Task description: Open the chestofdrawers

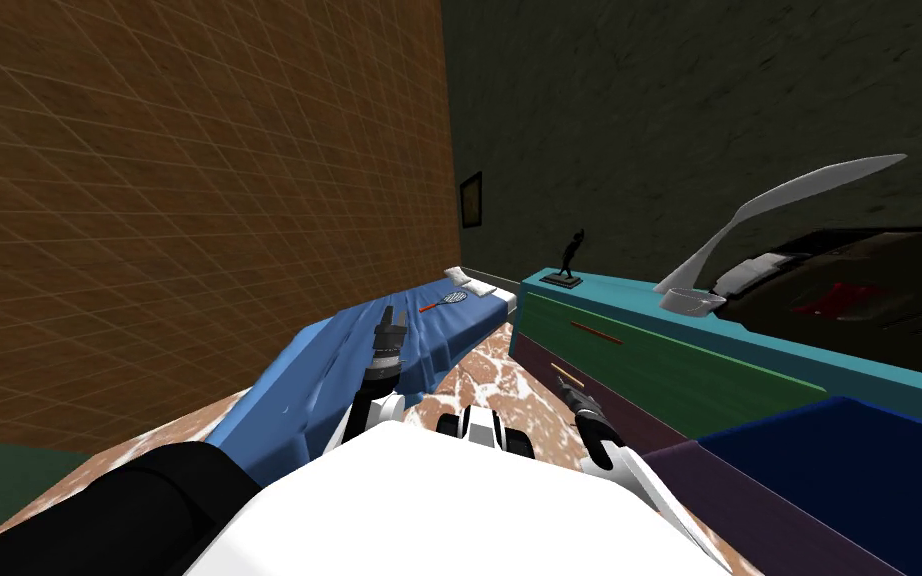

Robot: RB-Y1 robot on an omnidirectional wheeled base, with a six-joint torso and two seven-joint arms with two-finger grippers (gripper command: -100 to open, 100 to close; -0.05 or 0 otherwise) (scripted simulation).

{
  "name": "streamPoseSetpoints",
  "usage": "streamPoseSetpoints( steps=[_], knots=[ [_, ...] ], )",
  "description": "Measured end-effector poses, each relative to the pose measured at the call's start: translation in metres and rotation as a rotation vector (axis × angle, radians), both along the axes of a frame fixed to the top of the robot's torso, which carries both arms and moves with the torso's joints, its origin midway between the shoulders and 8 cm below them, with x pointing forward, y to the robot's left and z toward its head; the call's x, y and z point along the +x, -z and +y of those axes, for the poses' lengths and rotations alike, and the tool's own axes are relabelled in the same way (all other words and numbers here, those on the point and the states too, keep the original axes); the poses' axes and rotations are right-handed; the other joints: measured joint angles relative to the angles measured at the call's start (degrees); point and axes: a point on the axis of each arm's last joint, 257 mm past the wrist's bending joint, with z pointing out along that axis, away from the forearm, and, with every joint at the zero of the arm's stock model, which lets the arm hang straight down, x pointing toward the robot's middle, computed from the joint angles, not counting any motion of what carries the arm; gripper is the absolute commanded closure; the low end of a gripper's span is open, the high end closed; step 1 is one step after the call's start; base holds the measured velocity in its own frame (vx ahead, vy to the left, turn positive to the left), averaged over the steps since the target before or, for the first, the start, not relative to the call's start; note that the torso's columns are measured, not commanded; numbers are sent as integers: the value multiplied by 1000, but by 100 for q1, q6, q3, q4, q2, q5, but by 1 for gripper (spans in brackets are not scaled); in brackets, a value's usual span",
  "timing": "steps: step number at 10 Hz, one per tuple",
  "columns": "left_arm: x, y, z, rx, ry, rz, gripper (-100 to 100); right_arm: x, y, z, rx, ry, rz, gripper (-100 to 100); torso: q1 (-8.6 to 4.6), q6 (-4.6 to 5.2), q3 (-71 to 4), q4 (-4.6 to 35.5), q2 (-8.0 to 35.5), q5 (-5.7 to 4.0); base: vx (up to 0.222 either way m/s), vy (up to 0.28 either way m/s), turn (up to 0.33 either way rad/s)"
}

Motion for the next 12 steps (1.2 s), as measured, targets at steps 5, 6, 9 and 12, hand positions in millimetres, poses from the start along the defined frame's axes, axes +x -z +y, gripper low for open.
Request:
streamPoseSetpoints(
  steps=[5,6,9,12],
  knots=[
    [0,0,0,0,0,0,0,-27,28,-36,-173,36,160,-100,-3,0,1,1,2,-1,16,13,183],
    [0,0,0,0,0,0,0,-30,31,-46,-207,46,192,-100,-5,6,0,0,1,-1,30,17,263],
    [0,0,0,0,0,0,0,-59,50,-83,-349,70,314,-100,-2,-1,2,1,2,-1,29,10,198],
    [0,0,0,0,0,0,0,-78,49,-112,-469,95,413,-100,-5,7,2,0,5,-1,30,3,212]
  ],
)
